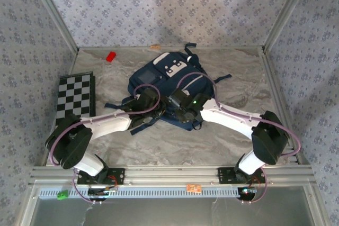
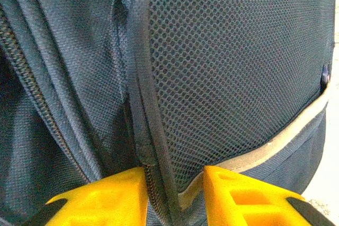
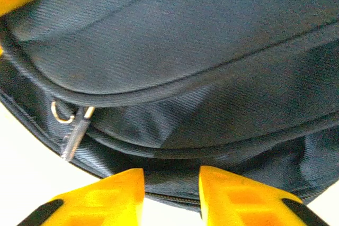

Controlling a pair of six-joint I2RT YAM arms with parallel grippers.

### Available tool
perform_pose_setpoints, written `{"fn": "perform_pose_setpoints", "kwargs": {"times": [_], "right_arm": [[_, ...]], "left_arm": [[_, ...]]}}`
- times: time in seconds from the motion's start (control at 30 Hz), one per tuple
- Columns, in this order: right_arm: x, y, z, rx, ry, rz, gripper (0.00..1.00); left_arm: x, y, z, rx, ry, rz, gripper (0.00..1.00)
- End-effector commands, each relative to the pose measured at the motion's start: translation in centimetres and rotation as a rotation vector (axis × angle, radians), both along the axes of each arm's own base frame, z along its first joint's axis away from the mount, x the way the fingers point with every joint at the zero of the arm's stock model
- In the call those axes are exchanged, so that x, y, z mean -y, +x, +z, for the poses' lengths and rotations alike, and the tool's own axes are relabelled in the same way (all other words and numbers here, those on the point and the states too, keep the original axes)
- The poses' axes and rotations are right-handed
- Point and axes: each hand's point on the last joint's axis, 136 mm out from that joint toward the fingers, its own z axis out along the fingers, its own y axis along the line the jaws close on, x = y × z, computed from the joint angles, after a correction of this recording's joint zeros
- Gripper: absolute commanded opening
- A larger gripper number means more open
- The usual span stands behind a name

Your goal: Pack the student bag

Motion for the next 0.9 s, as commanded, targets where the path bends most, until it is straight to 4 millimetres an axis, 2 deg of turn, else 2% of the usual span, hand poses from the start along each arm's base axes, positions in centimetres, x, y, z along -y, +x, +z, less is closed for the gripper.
{"fn": "perform_pose_setpoints", "kwargs": {"times": [0.0, 0.13, 0.23, 0.37, 0.47, 0.67, 0.77, 0.87], "right_arm": [[-1.3, 0.1, 1.4, 0.015, 0.101, -0.049, 0.38], [-2.0, 0.4, 0.8, 0.004, 0.168, -0.118, 0.41], [-2.3, 0.8, 0.8, 0.005, 0.206, -0.153, 0.43], [-3.7, 1.7, 1.0, 0.000, 0.290, -0.165, 0.46], [-3.7, 2.3, 0.7, 0.002, 0.258, -0.185, 0.45], [-3.5, 2.8, -0.5, 0.012, 0.236, -0.221, 0.36], [-4.4, 3.1, -0.5, 0.023, 0.253, -0.201, 0.32], [-4.1, 3.3, -0.5, 0.032, 0.229, -0.213, 0.23]], "left_arm": [[0.7, 1.6, 1.7, 0.044, -0.030, 0.040, 0.31], [1.0, 2.0, 2.2, 0.052, -0.037, 0.040, 0.26], [1.0, 2.0, 2.5, 0.052, -0.045, 0.045, 0.19], [1.0, 2.0, 3.1, 0.065, -0.058, 0.046, 0.11], [1.0, 2.0, 3.6, 0.072, -0.067, 0.042, 0.06], [1.0, 1.9, 3.7, 0.071, -0.082, 0.046, 0.03], [1.1, 1.9, 3.9, 0.073, -0.087, 0.038, 0.02], [1.0, 1.8, 4.0, 0.075, -0.085, 0.040, 0.00]]}}
